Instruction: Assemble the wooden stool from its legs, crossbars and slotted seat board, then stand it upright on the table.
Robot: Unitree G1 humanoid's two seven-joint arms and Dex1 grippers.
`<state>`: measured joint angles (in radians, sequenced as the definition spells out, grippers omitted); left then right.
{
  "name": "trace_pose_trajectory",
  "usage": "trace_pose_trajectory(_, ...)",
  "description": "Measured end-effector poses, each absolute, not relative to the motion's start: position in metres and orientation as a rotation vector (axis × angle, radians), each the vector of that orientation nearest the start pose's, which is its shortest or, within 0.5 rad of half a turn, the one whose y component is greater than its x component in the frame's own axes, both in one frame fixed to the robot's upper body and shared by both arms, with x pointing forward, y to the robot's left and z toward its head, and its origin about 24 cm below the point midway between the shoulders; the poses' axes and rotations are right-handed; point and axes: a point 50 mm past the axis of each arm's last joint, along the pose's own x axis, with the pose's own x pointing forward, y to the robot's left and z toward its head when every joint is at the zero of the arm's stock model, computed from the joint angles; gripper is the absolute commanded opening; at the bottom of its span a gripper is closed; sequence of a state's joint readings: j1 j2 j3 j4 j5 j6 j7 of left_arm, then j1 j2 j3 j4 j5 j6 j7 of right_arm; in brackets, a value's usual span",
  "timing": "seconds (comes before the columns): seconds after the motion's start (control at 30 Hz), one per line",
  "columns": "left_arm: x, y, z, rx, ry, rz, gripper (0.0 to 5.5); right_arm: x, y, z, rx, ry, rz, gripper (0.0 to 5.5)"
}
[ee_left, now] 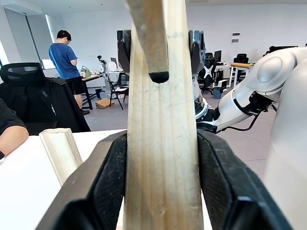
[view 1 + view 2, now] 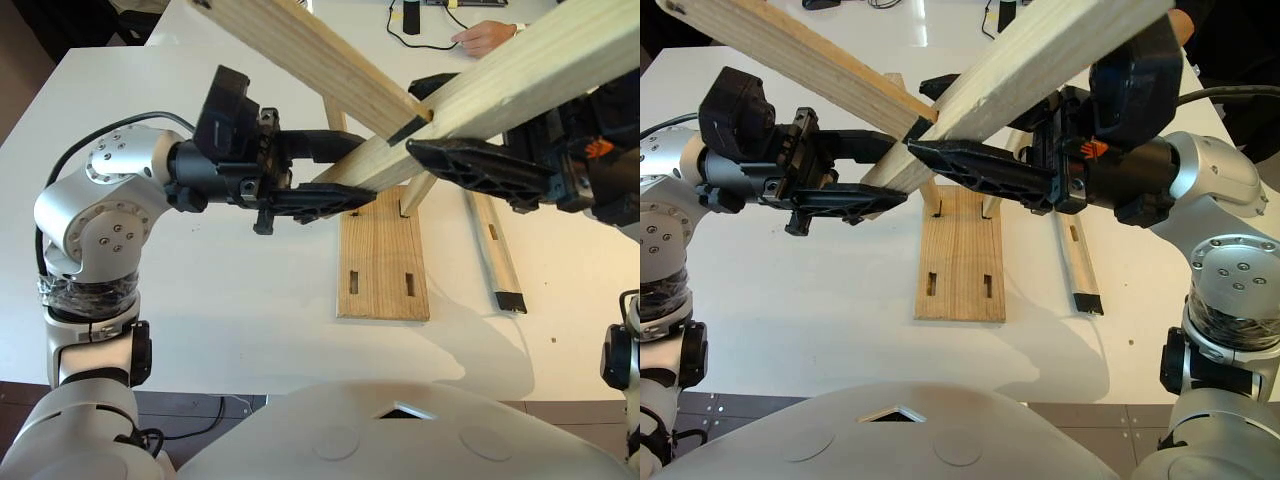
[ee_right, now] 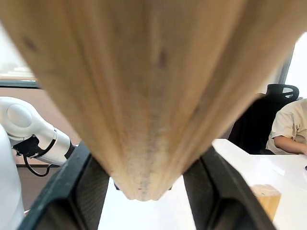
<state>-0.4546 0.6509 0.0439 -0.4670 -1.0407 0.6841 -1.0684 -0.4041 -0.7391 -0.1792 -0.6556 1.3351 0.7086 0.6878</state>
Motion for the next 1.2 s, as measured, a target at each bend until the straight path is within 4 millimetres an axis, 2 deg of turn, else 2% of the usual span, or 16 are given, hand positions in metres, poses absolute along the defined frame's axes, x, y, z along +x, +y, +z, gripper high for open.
trace_pose_trajectory(0.27,0.226,0.133,0.223,-0.062,-0.154,-1.650,2.04,0.197,-0.144,0.253,0.116,-0.230,1.457,2.06)
trace_pose_trajectory(0.3,0.227,0.133,0.222,-0.046,-0.159,-1.646,2.40,0.198,-0.144,0.253,0.117,-0.225,1.450,2.05)
trace_pose_trajectory(0.37,0.229,0.132,0.218,-0.018,-0.155,-1.635,2.57,0.199,-0.146,0.253,0.118,-0.215,1.439,2.03)
trace_pose_trajectory(0.5,0.243,0.152,0.178,0.026,0.026,-1.475,3.18,0.208,-0.161,0.268,0.108,-0.279,1.345,2.02)
trace_pose_trajectory(0.73,0.233,0.164,0.155,0.093,0.076,-1.426,3.26,0.209,-0.180,0.276,0.051,-0.266,1.282,2.02)
trace_pose_trajectory(0.9,0.226,0.174,0.123,0.221,0.184,-1.371,3.26,0.198,-0.200,0.254,0.022,-0.061,1.298,2.02)
trace_pose_trajectory(1.0,0.222,0.177,0.110,0.270,0.223,-1.359,3.26,0.186,-0.205,0.230,0.000,0.086,1.341,2.02)
trace_pose_trajectory(1.07,0.221,0.180,0.104,0.278,0.248,-1.360,3.26,0.179,-0.206,0.217,0.004,0.159,1.360,2.02)
trace_pose_trajectory(1.2,0.223,0.186,0.102,0.289,0.273,-1.364,3.26,0.176,-0.205,0.204,-0.023,0.211,1.365,2.02)
